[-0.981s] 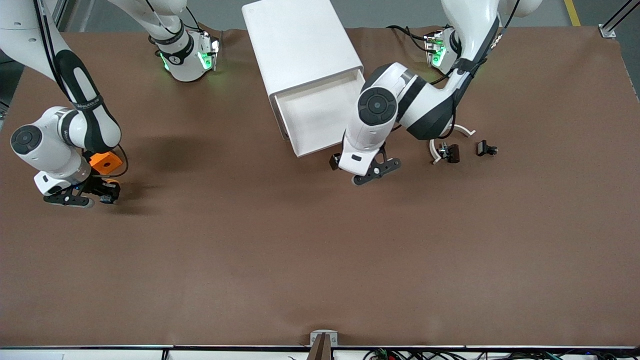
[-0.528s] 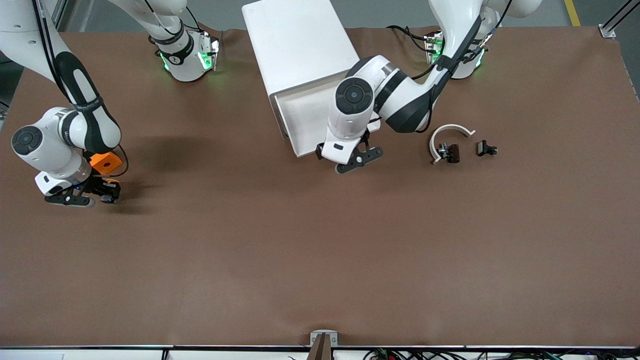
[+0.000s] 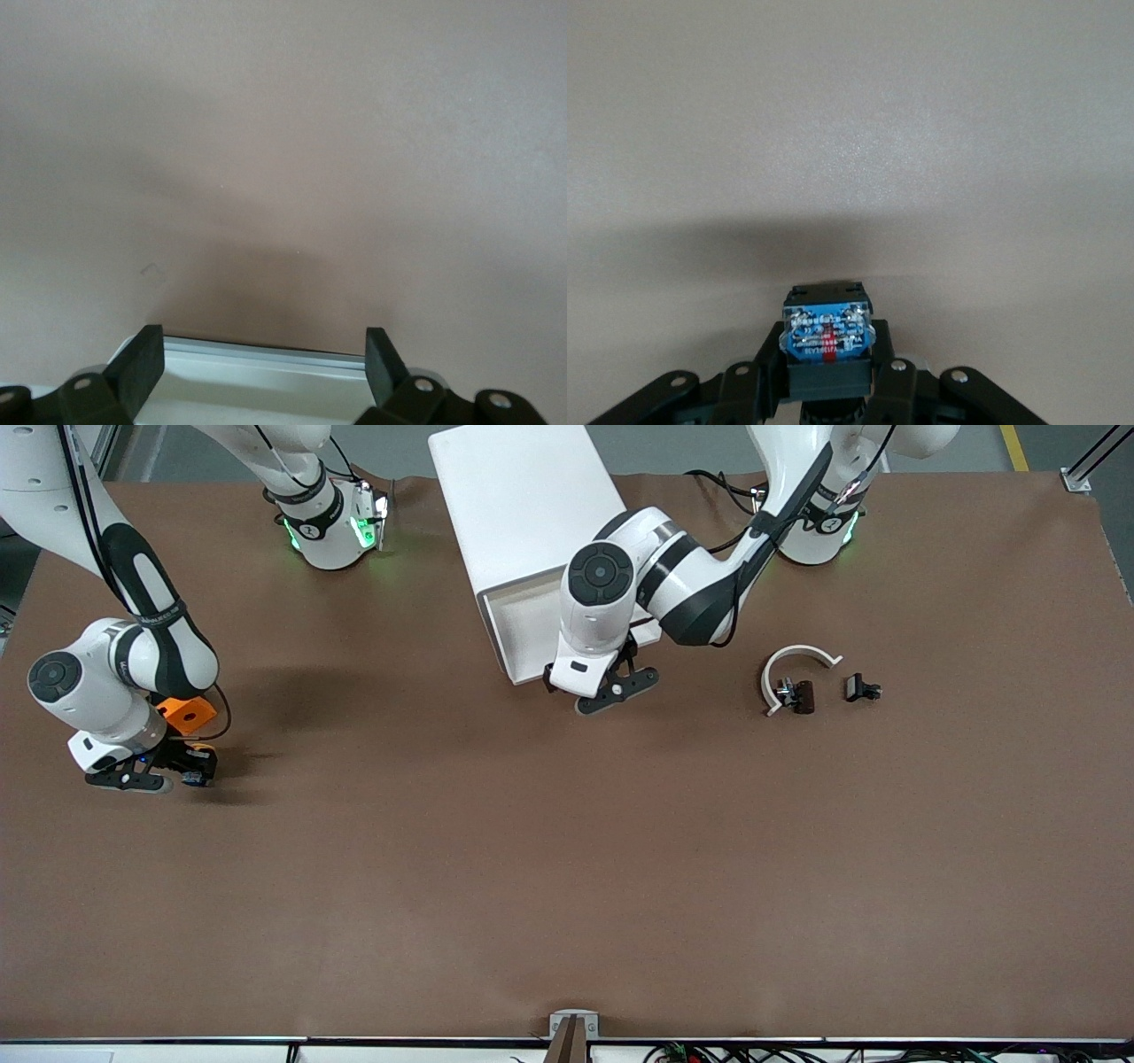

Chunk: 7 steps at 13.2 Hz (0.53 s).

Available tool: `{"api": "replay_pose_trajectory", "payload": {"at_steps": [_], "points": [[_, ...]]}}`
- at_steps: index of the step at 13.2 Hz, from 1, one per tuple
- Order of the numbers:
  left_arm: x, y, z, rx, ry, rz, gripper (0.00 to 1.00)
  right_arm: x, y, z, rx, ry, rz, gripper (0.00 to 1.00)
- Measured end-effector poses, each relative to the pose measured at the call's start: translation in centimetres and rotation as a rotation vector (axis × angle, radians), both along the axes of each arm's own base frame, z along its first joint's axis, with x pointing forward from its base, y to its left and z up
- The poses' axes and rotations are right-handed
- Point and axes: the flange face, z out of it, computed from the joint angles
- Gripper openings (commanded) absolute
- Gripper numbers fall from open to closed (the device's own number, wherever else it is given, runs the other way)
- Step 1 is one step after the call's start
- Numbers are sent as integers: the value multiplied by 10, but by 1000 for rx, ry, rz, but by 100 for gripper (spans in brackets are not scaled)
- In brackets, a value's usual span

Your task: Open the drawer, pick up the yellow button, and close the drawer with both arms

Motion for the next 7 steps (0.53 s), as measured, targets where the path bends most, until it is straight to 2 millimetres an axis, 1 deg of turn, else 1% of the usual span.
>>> {"api": "replay_pose_trajectory", "payload": {"at_steps": [3, 5, 6, 7], "points": [[-10, -9, 0, 3, 1, -6, 100, 3, 1, -13, -10, -47, 7, 0], [-18, -15, -1, 6, 2, -8, 100, 3, 1, -13, -10, -46, 7, 0], [-23, -19, -1, 8, 3, -9, 100, 3, 1, -13, -10, -46, 7, 12], [-28, -23, -2, 10, 4, -7, 100, 3, 1, -13, -10, -46, 7, 61]]}}
